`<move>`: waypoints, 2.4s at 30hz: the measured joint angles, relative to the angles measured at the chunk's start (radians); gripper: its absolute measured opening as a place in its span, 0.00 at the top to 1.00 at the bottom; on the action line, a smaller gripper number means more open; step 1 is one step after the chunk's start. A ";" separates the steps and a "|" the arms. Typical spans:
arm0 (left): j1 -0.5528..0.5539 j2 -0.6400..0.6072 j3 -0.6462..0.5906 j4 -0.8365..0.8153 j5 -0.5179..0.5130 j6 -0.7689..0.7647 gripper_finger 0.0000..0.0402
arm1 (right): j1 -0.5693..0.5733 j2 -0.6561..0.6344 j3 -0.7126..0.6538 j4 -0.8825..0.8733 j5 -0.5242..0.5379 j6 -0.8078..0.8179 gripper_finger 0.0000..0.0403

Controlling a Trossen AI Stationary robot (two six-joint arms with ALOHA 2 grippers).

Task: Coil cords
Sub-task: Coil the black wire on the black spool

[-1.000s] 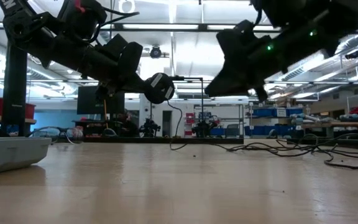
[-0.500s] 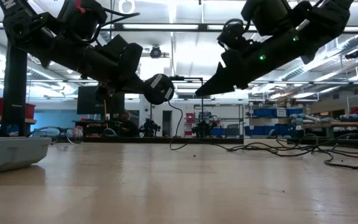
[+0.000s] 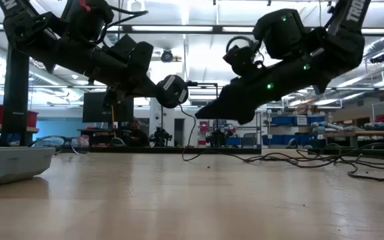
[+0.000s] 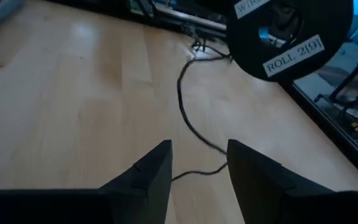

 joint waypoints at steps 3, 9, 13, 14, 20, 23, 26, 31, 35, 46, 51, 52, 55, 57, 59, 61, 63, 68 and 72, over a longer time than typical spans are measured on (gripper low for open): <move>0.000 0.000 0.000 0.010 0.000 0.000 1.00 | -0.005 0.046 0.036 -0.002 0.007 -0.005 0.62; 0.000 0.000 0.000 0.007 0.000 0.002 1.00 | -0.008 0.138 0.145 -0.046 0.075 -0.029 0.63; 0.000 0.000 0.000 -0.015 0.000 0.001 1.00 | -0.001 0.145 0.172 -0.126 0.114 -0.030 0.71; 0.000 0.000 0.000 -0.022 0.000 0.000 1.00 | 0.000 0.142 0.171 -0.139 0.119 -0.029 0.75; 0.000 0.000 0.000 -0.023 -0.001 0.002 1.00 | 0.010 0.131 0.170 -0.140 0.123 -0.023 0.97; 0.000 0.000 0.000 -0.027 -0.001 0.002 1.00 | 0.016 0.131 0.170 -0.141 0.128 -0.018 0.99; 0.000 0.000 0.000 -0.030 -0.001 0.002 1.00 | 0.027 0.123 0.170 -0.140 0.169 -0.018 0.99; 0.000 0.000 0.000 -0.048 -0.001 0.002 1.00 | 0.051 0.092 0.169 -0.173 0.259 -0.018 0.99; 0.000 0.000 0.000 -0.045 -0.001 0.002 1.00 | 0.087 0.049 0.169 -0.204 0.270 -0.018 0.98; 0.000 0.000 0.000 -0.038 -0.001 0.002 1.00 | 0.104 0.008 0.170 -0.221 0.237 0.042 0.93; 0.000 0.000 0.000 -0.041 -0.001 -0.003 1.00 | 0.091 0.010 0.169 -0.304 0.174 0.155 0.86; 0.000 0.000 0.000 -0.042 -0.001 -0.004 1.00 | 0.091 0.010 0.169 -0.306 0.171 0.157 0.84; 0.000 0.000 0.000 -0.041 0.000 -0.004 1.00 | 0.091 0.010 0.169 -0.294 0.160 0.165 0.80; 0.000 0.000 0.000 -0.042 0.000 -0.004 1.00 | 0.092 0.010 0.169 -0.298 0.158 0.182 0.77; 0.000 0.000 0.000 -0.042 0.000 -0.004 1.00 | 0.092 0.010 0.169 -0.295 0.158 0.183 0.75; 0.000 0.000 0.000 -0.042 0.002 -0.004 1.00 | 0.092 0.010 0.169 -0.297 0.158 0.166 0.73; 0.000 0.000 0.000 -0.042 0.003 -0.005 1.00 | 0.089 0.010 0.169 -0.292 0.156 0.147 0.72; 0.000 0.000 0.000 -0.042 0.003 -0.005 1.00 | 0.063 0.010 0.169 -0.293 0.137 0.125 0.72; 0.000 0.000 0.000 -0.042 0.003 -0.005 1.00 | 0.043 0.010 0.169 -0.295 0.127 0.042 0.72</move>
